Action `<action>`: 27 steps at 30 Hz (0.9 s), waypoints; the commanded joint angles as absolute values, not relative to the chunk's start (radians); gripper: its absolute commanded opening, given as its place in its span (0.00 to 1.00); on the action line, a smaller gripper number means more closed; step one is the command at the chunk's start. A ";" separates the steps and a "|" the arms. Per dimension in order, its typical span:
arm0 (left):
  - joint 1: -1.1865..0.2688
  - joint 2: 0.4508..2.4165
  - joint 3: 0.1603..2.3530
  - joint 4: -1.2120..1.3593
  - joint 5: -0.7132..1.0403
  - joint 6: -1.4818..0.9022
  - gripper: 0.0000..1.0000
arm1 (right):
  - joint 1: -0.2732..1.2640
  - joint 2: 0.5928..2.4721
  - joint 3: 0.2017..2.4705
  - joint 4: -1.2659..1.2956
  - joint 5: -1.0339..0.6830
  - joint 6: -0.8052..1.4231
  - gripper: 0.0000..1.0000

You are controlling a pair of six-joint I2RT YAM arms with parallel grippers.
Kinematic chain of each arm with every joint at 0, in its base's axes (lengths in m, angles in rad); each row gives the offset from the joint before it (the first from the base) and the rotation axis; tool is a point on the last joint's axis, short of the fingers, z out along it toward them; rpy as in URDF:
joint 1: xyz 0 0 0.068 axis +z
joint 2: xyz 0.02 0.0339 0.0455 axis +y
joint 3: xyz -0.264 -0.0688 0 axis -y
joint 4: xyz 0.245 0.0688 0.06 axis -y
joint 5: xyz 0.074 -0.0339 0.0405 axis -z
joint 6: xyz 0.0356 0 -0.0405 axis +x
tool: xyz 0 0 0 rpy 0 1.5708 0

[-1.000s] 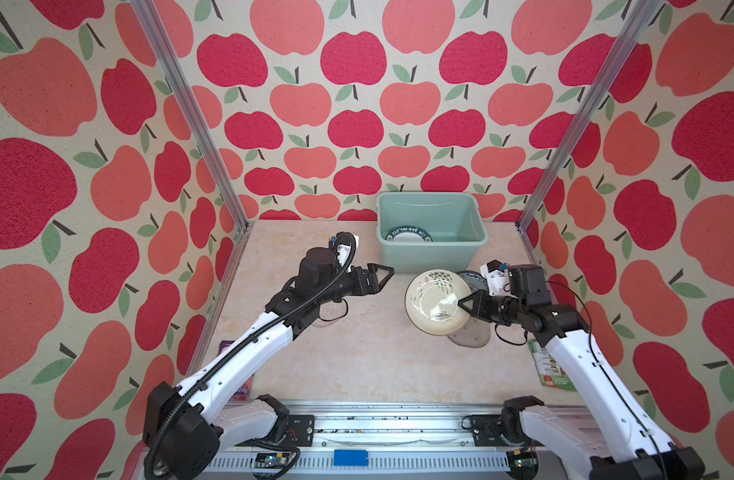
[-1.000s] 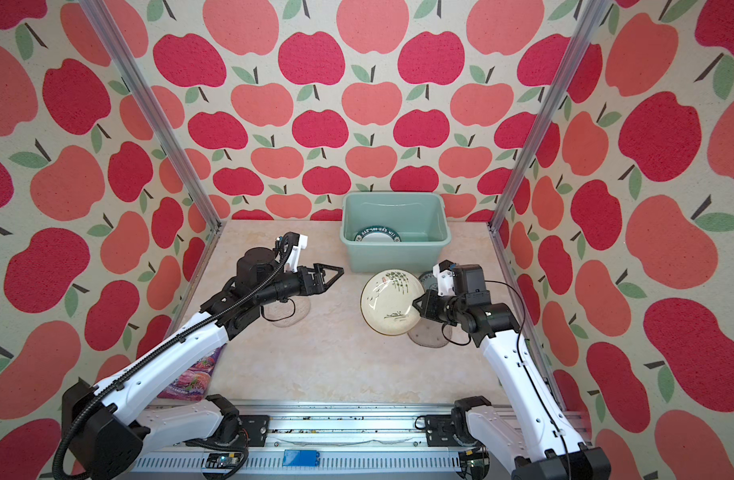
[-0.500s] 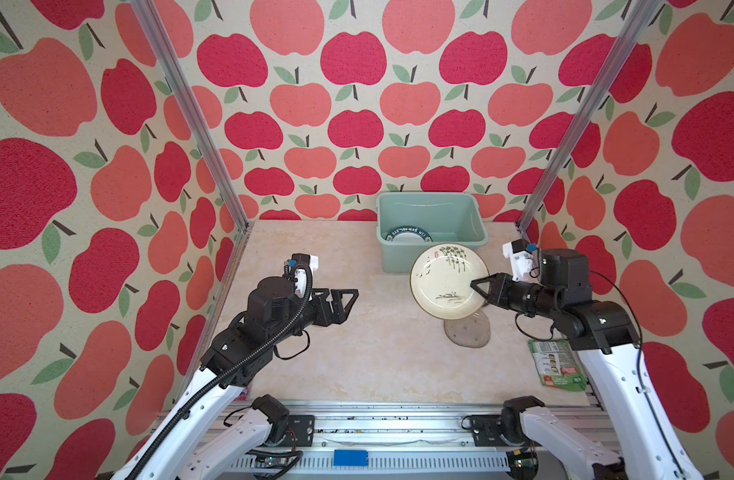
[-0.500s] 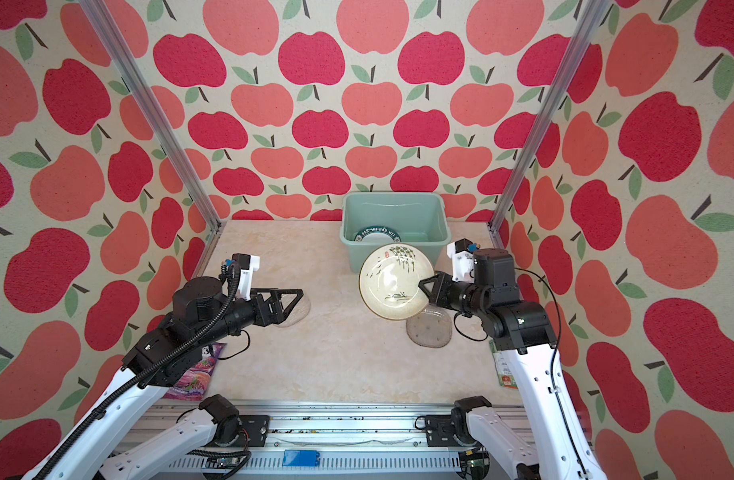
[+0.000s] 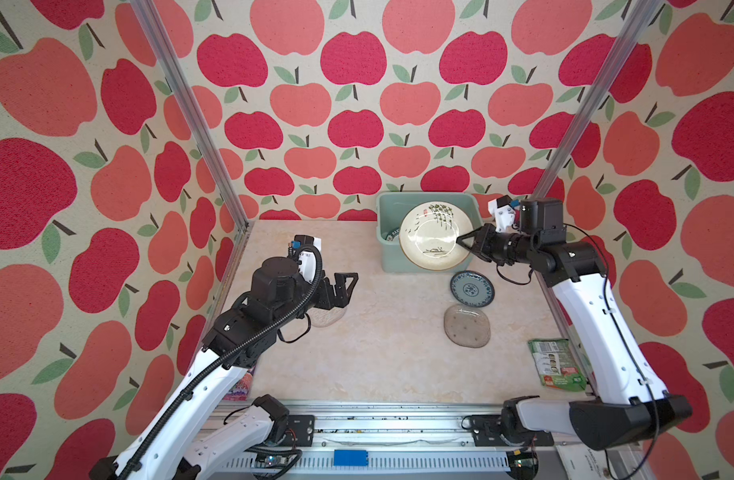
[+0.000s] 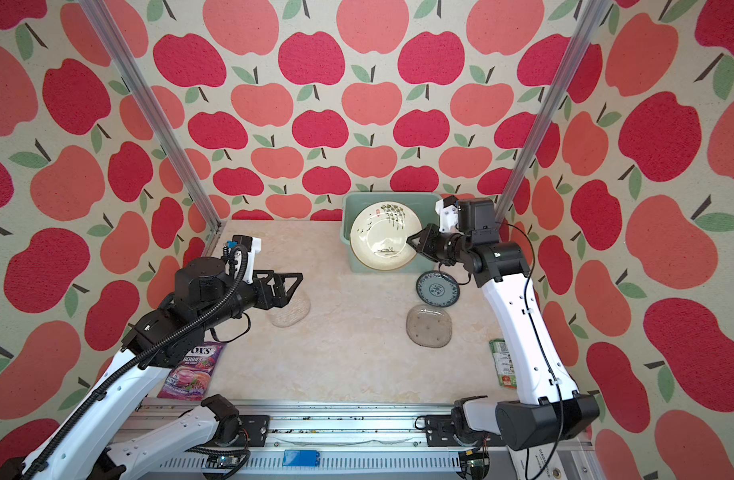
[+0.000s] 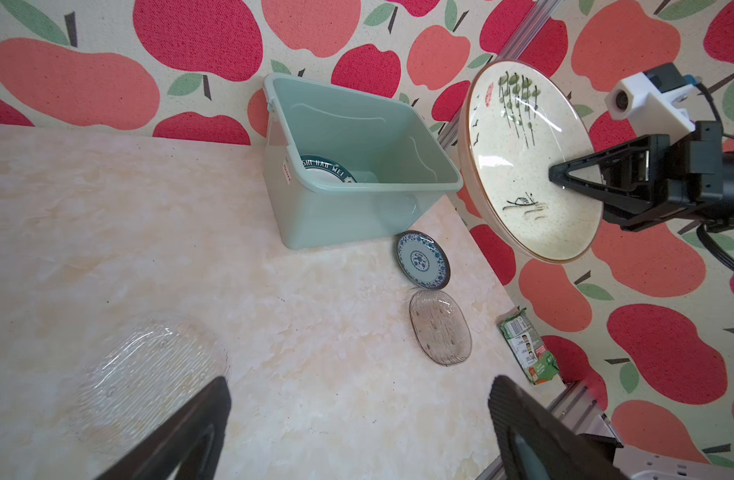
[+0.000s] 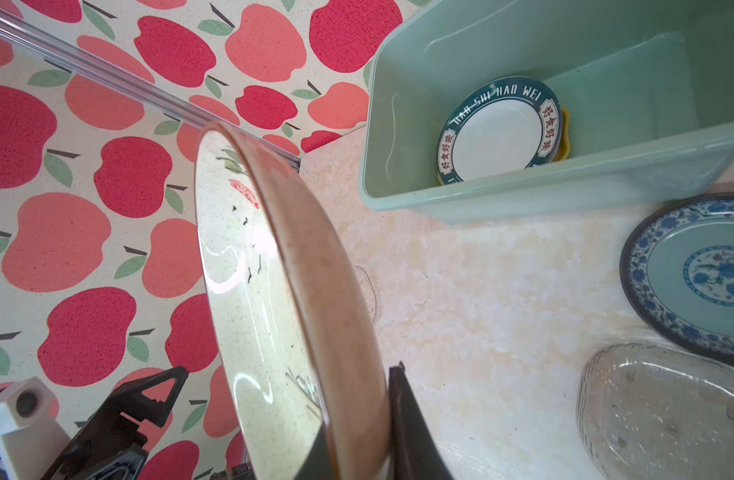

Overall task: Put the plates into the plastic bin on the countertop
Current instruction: 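Lift the cream plate upright with the right gripper while the left releases and withdraws, then lower the cream plate into the bin onto the stack with the right gripper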

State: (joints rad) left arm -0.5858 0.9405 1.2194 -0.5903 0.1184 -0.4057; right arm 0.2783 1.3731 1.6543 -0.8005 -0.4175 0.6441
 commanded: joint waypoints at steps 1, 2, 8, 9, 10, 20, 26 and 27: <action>-0.587 1.009 1.288 -0.554 0.099 -0.338 0.99 | 0.264 1.459 1.794 -0.695 -0.465 0.638 0.00; -0.584 1.032 1.302 -0.539 0.101 -0.335 0.99 | 0.263 1.499 1.834 -0.700 -0.465 0.626 0.00; -0.558 1.169 1.374 -0.482 0.119 -0.337 0.99 | 0.245 1.761 2.082 -0.775 -0.454 0.539 0.00; -0.552 1.189 1.384 -0.477 0.126 -0.337 0.99 | 0.242 1.799 2.116 -0.779 -0.457 0.531 0.00; -0.544 1.211 1.392 -0.470 0.132 -0.337 0.99 | 0.238 1.842 2.154 -0.784 -0.460 0.523 0.00; -0.483 1.372 1.368 -0.352 0.184 -0.390 0.99 | 0.223 2.197 2.457 -0.799 -0.486 0.499 0.00; -0.475 1.425 1.359 -0.337 0.186 -0.383 0.99 | 0.218 2.327 2.527 -0.791 -0.492 0.492 0.00; -0.474 1.429 1.354 -0.335 0.189 -0.382 0.99 | 0.218 2.339 2.524 -0.786 -0.490 0.488 0.00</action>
